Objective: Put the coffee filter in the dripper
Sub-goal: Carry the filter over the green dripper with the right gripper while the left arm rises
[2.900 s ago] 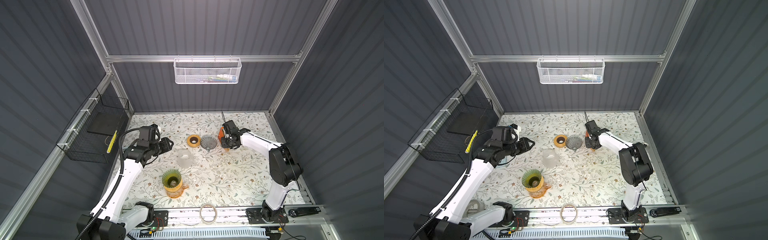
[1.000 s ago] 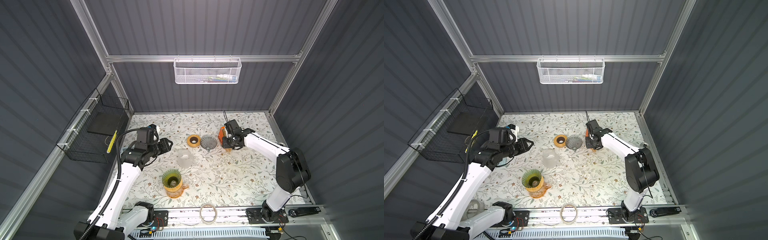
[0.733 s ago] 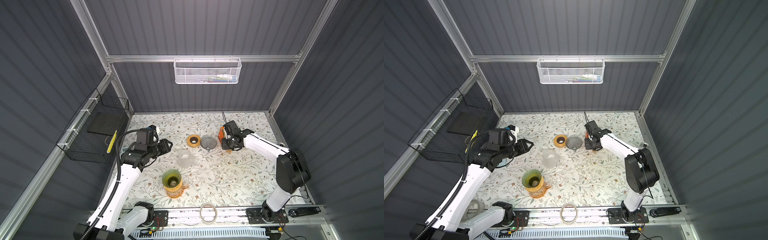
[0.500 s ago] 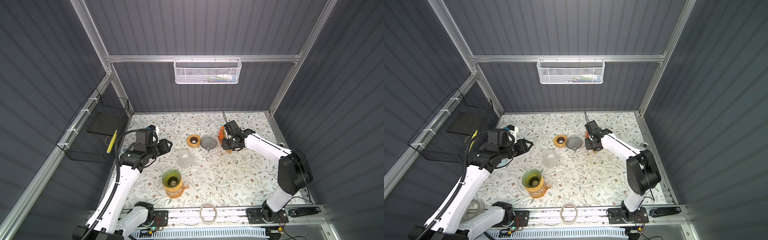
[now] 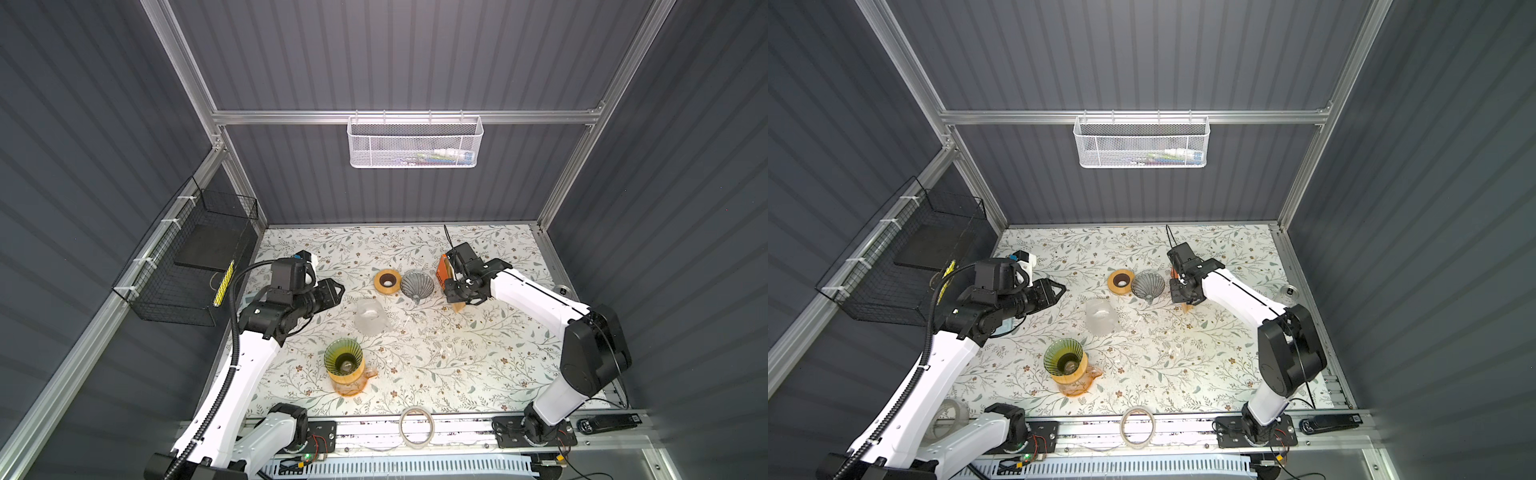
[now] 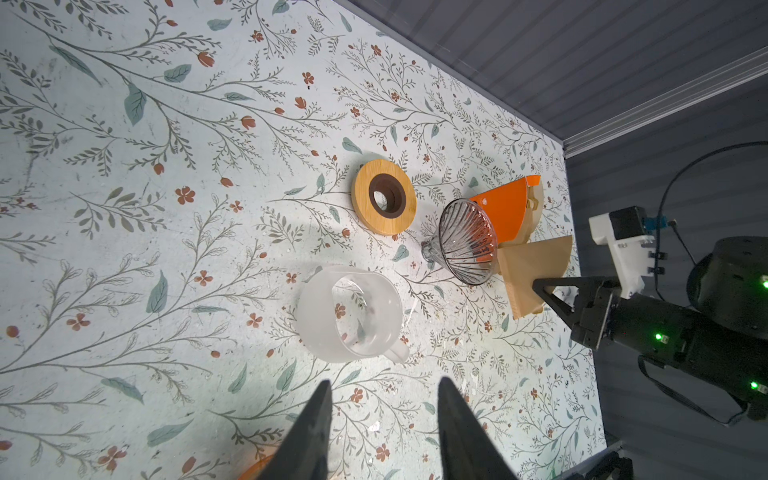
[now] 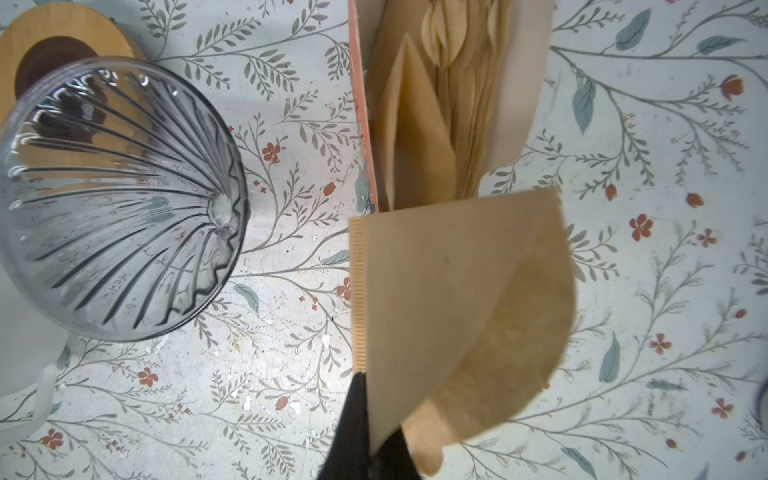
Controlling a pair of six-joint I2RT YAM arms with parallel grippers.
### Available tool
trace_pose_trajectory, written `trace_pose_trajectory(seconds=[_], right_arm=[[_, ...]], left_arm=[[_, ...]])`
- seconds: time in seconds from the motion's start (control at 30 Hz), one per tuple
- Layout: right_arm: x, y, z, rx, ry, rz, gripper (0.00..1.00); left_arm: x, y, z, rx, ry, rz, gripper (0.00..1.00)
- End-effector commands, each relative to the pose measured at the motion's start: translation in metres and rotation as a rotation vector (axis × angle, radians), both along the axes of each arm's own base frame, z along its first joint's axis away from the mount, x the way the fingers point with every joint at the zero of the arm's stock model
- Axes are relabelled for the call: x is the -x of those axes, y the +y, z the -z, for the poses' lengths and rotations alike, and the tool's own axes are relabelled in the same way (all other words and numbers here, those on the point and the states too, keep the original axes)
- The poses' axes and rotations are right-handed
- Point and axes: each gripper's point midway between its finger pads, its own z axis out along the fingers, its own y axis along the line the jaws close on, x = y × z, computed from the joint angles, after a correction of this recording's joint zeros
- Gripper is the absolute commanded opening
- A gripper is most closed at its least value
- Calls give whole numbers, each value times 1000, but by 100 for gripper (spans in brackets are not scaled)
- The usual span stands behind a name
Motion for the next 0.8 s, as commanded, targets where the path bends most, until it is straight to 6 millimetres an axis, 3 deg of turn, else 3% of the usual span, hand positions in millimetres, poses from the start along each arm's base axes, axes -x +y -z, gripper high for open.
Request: trace_pose_trajectory(seconds=[0.0,0.43,0.77], right_arm=[[11,-2,-8,15,-2,7,0],[36,30,-51,-4,-63,-92,0],[89,104,-122,-104,-110,-438,0]], left_arm=[[7,3,0,-12,1,5,43],[15,8,-3,-36,5,-5,43],[53,40,-8,-174,115,-67,43]])
